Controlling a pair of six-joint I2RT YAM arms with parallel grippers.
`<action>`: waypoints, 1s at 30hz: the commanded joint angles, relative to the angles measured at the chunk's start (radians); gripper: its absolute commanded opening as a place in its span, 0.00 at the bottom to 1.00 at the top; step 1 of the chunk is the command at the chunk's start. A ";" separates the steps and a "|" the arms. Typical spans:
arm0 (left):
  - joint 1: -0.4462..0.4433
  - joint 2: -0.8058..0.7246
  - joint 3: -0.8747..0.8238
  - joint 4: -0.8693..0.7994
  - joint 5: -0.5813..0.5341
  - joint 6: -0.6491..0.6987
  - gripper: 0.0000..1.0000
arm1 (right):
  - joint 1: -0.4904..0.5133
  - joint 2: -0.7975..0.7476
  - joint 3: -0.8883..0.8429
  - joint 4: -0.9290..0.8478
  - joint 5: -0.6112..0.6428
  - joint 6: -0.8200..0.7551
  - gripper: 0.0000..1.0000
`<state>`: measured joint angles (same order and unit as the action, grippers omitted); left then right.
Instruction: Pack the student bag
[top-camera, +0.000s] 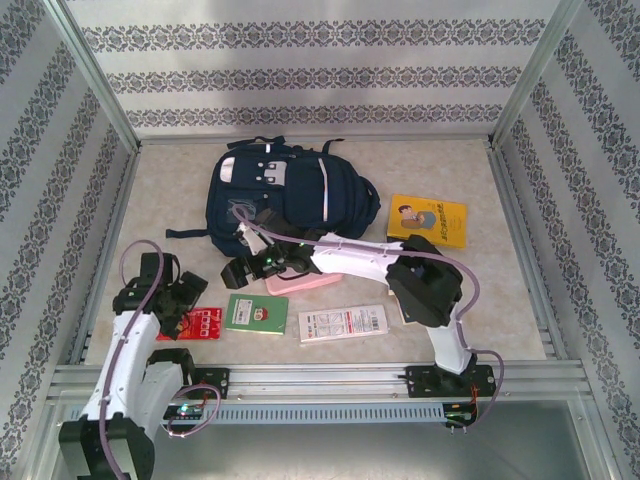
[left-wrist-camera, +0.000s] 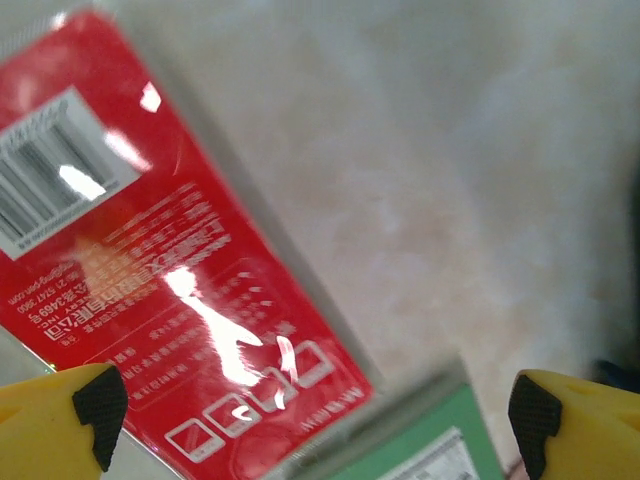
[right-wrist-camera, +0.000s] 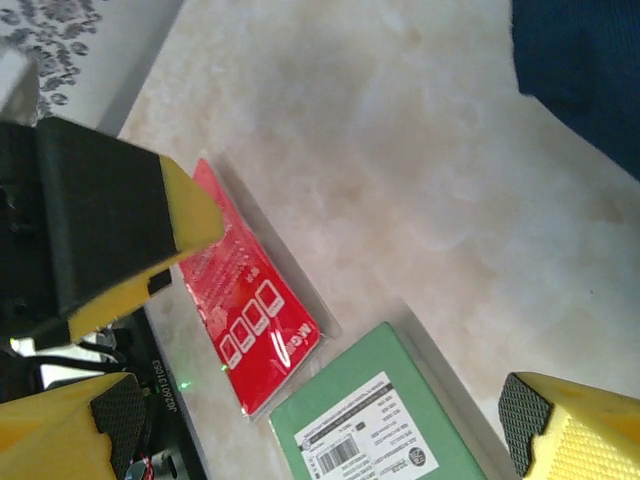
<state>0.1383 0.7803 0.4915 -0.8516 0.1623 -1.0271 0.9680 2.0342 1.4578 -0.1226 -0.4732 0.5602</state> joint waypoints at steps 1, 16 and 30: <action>0.022 0.006 -0.057 0.171 0.089 -0.082 0.99 | -0.016 0.002 0.013 0.044 -0.027 0.079 0.92; 0.018 0.150 -0.146 0.554 0.291 -0.093 0.98 | -0.078 0.035 -0.019 0.068 -0.068 0.122 0.92; 0.020 -0.045 0.053 0.114 0.063 -0.025 0.96 | -0.081 0.188 0.242 -0.138 -0.087 0.052 0.82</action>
<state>0.1524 0.7223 0.5278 -0.5869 0.3138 -1.0843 0.8917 2.1906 1.6421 -0.2039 -0.5297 0.6403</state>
